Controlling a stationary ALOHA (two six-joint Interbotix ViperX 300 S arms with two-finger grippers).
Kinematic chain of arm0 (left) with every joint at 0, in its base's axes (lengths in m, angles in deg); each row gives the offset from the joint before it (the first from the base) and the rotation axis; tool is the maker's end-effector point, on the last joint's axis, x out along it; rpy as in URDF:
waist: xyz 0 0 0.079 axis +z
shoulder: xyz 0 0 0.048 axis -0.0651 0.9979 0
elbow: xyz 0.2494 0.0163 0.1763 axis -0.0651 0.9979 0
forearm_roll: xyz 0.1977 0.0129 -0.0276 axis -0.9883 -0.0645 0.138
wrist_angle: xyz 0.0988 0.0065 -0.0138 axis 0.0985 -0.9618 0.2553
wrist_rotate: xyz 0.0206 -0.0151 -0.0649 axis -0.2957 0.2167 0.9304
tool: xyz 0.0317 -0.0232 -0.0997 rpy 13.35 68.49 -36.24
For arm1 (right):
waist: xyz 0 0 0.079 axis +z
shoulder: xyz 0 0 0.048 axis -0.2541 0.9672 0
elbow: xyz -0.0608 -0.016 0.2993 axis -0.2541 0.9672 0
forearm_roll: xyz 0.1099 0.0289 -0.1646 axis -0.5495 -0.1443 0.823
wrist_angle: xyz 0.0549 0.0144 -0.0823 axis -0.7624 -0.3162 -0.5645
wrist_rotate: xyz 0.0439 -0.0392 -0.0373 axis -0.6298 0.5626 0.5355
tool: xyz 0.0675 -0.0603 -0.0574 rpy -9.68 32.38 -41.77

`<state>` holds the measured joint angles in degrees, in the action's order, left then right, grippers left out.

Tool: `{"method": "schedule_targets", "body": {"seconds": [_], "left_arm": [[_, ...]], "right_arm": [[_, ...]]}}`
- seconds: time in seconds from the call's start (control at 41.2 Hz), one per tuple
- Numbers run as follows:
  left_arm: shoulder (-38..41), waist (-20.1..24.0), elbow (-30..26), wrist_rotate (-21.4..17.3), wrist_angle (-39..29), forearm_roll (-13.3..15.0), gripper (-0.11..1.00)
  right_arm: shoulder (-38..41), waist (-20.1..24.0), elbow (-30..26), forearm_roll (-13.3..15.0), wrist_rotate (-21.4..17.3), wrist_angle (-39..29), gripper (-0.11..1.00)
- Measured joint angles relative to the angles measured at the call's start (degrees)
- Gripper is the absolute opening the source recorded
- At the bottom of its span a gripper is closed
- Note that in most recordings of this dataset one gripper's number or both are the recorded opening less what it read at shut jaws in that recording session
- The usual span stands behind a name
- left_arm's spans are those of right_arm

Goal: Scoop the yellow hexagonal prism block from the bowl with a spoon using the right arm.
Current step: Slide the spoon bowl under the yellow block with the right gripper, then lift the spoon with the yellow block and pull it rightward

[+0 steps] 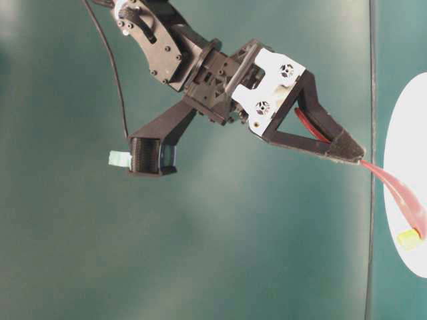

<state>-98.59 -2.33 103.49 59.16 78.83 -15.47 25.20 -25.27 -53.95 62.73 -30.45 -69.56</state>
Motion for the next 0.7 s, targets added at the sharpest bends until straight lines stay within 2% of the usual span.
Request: {"method": "schedule_targets", "body": {"seconds": [0.703], "left_arm": [[0.0,0.0,0.0,0.0,0.0,-0.1,-0.01]], "right_arm": [[0.0,0.0,0.1,0.0,0.0,1.8,0.24]]}}
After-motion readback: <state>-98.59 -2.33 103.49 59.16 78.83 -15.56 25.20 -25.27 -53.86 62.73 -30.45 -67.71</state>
